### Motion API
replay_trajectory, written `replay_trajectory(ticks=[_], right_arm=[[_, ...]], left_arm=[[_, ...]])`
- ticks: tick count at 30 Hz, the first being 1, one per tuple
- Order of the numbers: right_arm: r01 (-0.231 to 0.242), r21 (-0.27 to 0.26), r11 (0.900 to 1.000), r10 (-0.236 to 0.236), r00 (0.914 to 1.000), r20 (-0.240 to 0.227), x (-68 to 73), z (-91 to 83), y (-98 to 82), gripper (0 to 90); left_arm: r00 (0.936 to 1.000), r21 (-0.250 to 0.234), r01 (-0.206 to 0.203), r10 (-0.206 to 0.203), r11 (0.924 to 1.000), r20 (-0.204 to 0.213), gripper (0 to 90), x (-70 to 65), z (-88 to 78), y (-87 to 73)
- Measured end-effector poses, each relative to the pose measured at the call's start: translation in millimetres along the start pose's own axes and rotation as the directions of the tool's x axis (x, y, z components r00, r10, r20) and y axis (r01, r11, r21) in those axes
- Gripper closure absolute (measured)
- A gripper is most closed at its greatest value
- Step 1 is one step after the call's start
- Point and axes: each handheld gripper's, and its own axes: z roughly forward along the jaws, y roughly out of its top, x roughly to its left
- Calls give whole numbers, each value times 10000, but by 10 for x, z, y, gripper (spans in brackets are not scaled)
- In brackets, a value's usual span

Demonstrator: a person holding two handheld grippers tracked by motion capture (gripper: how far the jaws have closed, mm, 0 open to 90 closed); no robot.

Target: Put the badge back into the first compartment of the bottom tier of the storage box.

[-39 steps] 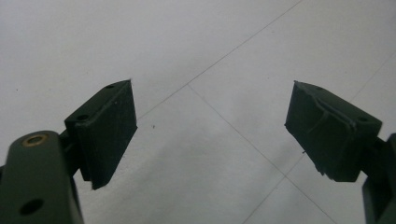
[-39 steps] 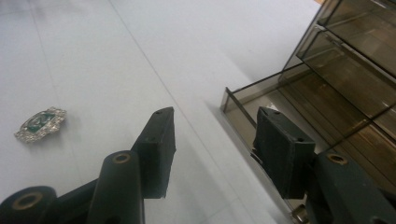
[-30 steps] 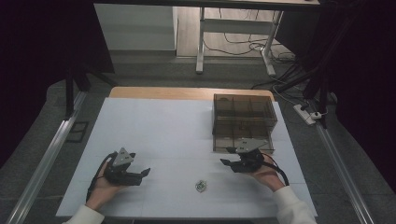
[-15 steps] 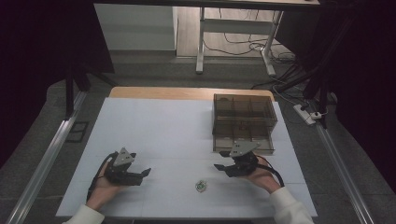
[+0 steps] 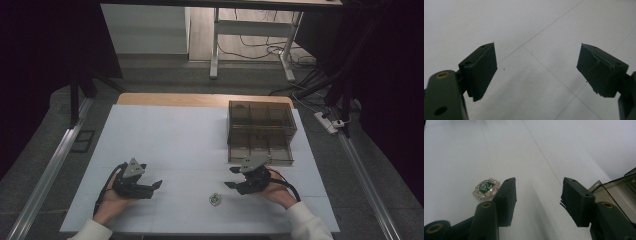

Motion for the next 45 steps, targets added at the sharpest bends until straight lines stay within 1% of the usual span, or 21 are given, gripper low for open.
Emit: replay_trajectory(ticks=[2, 4, 6, 9, 12, 15, 21, 24, 25, 27, 30, 33, 34, 35, 39, 42, 43, 45], right_arm=[[-49, -55, 10000, 48, 10000, -60, 4, 4, 2, 453], [-70, -4, 10000, 70, 10000, -55, 22, 17, 13, 453], [20, 20, 10000, -20, 9999, -101, 48, 31, 31, 452], [47, -39, 10000, -48, 9995, -318, 85, 57, 51, 453], [244, 125, 9996, -239, 9990, -373, 116, 72, 65, 449], [172, 57, 9998, -169, 9986, -509, 148, 81, 85, 448], [432, 74, 9990, -425, 9961, -776, 218, 131, 146, 444], [414, 103, 9991, -403, 9954, -873, 227, 191, 172, 443], [445, 154, 9989, -430, 9949, -916, 238, 203, 178, 442], [658, 262, 9975, -629, 9930, -1000, 268, 211, 180, 436], [602, 176, 9980, -577, 9911, -1203, 289, 210, 191, 435], [744, 218, 9970, -709, 9886, -1331, 318, 247, 210, 432], [853, 311, 9959, -805, 9880, -1315, 332, 264, 208, 428], [1072, 434, 9933, -1012, 9875, -1212, 343, 274, 205, 424], [1124, 493, 9924, -1053, 9862, -1275, 374, 301, 195, 424], [1118, 600, 9919, -1029, 9855, -1347, 382, 321, 188, 424], [1151, 672, 9911, -1052, 9851, -1361, 390, 326, 189, 423], [1353, 754, 9879, -1231, 9813, -1482, 397, 333, 191, 422]], left_arm=[[10000, 25, -18, 18, 10000, 10, 164, -2, 6, -1], [10000, 69, -51, 50, 10000, 11, 164, 0, 16, 0], [10000, 43, 15, -16, 10000, 22, 164, 5, 20, 2], [10000, 71, 29, -29, 10000, 19, 164, 6, 20, -1], [10000, 37, 36, -36, 10000, 57, 164, -1, 10, -8], [10000, 50, 13, -14, 10000, 85, 164, -10, 11, -7], [10000, 42, 7, -7, 10000, 63, 165, -22, 14, 4], [10000, 45, -30, 30, 10000, 76, 164, -35, 19, 10], [10000, 48, -32, 32, 10000, 83, 165, -38, 19, 11], [10000, 43, -48, 48, 10000, 83, 165, -41, 14, 11], [10000, 13, -46, 46, 10000, 53, 165, -44, 8, 11], [10000, 47, -66, 66, 10000, 37, 165, -44, 13, 11], [10000, 51, -80, 80, 10000, 21, 165, -45, 13, 11], [10000, 44, -70, 70, 10000, 18, 165, -46, 16, 14], [9999, 58, -135, 135, 9999, 52, 165, -62, 33, 34], [9997, 188, -241, 240, 9995, 45, 165, -60, 46, 30], [9997, 199, -232, 230, 9995, 59, 165, -59, 49, 31], [9997, 218, -235, 234, 9995, 32, 165, -71, 44, 29]])
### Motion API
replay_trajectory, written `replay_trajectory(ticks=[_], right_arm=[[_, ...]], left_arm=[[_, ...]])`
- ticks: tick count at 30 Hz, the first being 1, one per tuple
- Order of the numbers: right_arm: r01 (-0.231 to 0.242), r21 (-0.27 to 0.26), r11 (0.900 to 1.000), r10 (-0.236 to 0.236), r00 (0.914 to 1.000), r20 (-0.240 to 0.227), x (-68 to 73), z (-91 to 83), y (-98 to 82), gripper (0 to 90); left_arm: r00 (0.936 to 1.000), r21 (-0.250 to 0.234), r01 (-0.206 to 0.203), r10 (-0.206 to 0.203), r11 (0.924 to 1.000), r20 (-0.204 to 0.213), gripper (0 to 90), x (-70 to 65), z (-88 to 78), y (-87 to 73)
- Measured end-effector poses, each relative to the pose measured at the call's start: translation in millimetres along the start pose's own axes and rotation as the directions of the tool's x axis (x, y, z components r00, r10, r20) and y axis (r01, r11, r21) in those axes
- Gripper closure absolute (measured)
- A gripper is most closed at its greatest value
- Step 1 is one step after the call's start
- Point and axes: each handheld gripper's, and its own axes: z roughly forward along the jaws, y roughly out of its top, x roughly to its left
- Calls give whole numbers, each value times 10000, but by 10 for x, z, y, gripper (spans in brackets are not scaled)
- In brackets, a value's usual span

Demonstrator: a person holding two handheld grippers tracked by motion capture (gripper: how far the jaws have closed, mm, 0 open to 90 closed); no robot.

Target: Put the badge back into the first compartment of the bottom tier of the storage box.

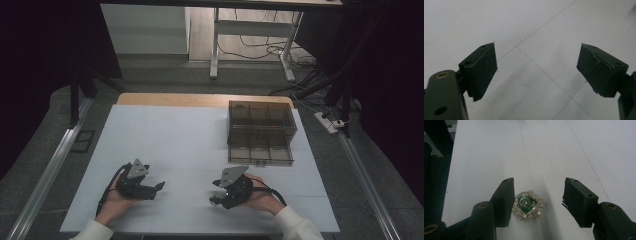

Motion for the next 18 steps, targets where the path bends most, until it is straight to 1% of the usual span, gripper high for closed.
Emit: replay_trajectory(ticks=[3, 6, 11, 15, 18], right_arm=[[-117, -11, 9999, 117, 9999, -55, 8, 0, -1, 421], [-115, 94, 9999, 116, 9999, -124, 18, 31, -10, 415], [229, 326, 9992, -222, 9995, -231, 49, 81, -2, 407], [158, 360, 9992, -146, 9994, -325, 54, 100, 0, 406], [146, 535, 9985, -127, 9993, -343, 63, 124, -2, 401]], left_arm=[[10000, -17, -8, 8, 10000, 3, 165, -9, -9, -8], [10000, -12, 13, -12, 10000, 21, 165, -6, -6, -8], [10000, 0, 4, -4, 10000, 7, 165, -9, -4, -6], [10000, 3, 26, -26, 10000, 19, 165, -2, -4, -11], [10000, 19, 24, -24, 10000, 21, 165, -2, -4, -14]])
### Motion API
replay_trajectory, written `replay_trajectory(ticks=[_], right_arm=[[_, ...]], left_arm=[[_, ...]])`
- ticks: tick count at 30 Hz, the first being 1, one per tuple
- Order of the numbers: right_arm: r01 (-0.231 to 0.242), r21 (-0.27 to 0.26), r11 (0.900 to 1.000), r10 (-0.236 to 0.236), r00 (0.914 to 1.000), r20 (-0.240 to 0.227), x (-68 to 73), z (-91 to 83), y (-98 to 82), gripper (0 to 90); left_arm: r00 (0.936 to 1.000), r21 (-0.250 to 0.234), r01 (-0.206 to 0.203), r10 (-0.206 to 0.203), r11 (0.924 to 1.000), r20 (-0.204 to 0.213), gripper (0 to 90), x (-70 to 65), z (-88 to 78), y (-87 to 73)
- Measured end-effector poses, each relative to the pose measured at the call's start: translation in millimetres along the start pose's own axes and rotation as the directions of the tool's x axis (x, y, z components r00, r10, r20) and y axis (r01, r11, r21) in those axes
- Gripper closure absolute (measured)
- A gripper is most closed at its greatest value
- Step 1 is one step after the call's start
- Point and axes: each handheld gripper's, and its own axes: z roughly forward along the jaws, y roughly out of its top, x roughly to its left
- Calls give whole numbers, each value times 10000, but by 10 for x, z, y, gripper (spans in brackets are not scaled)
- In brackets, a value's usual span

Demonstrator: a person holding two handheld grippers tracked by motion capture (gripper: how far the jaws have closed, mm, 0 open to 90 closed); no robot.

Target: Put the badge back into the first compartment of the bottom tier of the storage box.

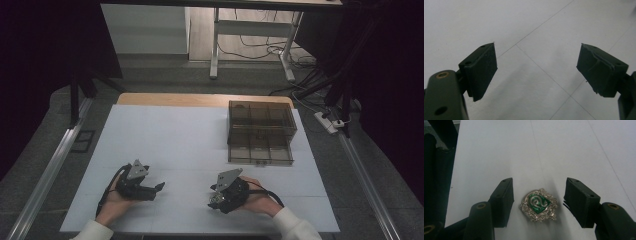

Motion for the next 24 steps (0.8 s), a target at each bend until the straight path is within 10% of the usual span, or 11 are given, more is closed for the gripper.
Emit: replay_trajectory(ticks=[24], right_arm=[[-456, 1093, 9930, 452, 9990, 64, -42, 36, -16, 377]], left_arm=[[10000, -43, 45, -45, 10000, -35, 165, 15, 3, 7]])
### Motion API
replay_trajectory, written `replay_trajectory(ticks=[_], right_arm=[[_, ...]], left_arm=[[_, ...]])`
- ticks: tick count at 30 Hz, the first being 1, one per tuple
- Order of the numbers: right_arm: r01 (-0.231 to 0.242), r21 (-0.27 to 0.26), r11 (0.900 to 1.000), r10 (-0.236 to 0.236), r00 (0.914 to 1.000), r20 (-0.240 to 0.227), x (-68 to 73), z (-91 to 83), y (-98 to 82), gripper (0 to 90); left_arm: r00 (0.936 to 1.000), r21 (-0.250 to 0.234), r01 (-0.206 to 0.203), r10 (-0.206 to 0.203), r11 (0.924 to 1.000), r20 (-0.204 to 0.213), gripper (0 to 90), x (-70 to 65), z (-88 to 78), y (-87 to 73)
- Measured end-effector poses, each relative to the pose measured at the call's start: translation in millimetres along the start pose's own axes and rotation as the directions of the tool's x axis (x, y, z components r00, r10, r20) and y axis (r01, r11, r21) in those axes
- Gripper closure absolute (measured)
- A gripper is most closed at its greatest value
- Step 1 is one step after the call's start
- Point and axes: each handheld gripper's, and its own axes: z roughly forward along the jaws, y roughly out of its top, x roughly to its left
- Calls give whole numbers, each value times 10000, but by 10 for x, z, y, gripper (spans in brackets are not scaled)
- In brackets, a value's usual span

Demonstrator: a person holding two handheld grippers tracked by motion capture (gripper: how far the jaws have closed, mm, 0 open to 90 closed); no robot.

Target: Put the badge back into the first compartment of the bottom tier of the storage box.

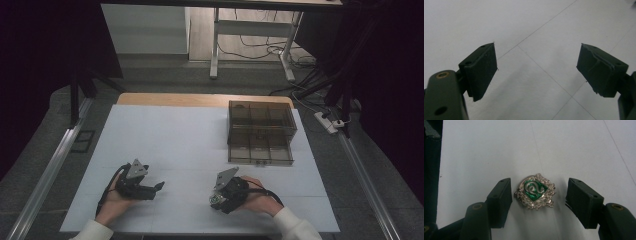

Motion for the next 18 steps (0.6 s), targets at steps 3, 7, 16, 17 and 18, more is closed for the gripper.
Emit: replay_trajectory(ticks=[3, 7, 16, 17, 18], right_arm=[[-114, 118, 9999, 114, 9999, -11, 4, 0, 15, 411], [84, 321, 9994, -83, 10000, -14, 52, -13, 52, 535], [196, 475, 9987, -194, 9998, -32, 69, -34, 93, 581], [130, 275, 9995, -131, 9999, 37, 76, -58, 98, 657], [96, 154, 9998, -96, 10000, -17, 67, -86, 108, 681]], left_arm=[[10000, -13, -6, 6, 10000, -21, 165, -5, -2, 2], [10000, -71, 96, -96, 9999, -27, 165, 7, -8, -4], [10000, -31, 45, -46, 10000, -34, 165, 15, -11, -9], [10000, -38, 61, -61, 10000, -46, 165, 18, -15, -11], [9999, -73, 95, -96, 9999, -51, 165, 18, -15, -13]])
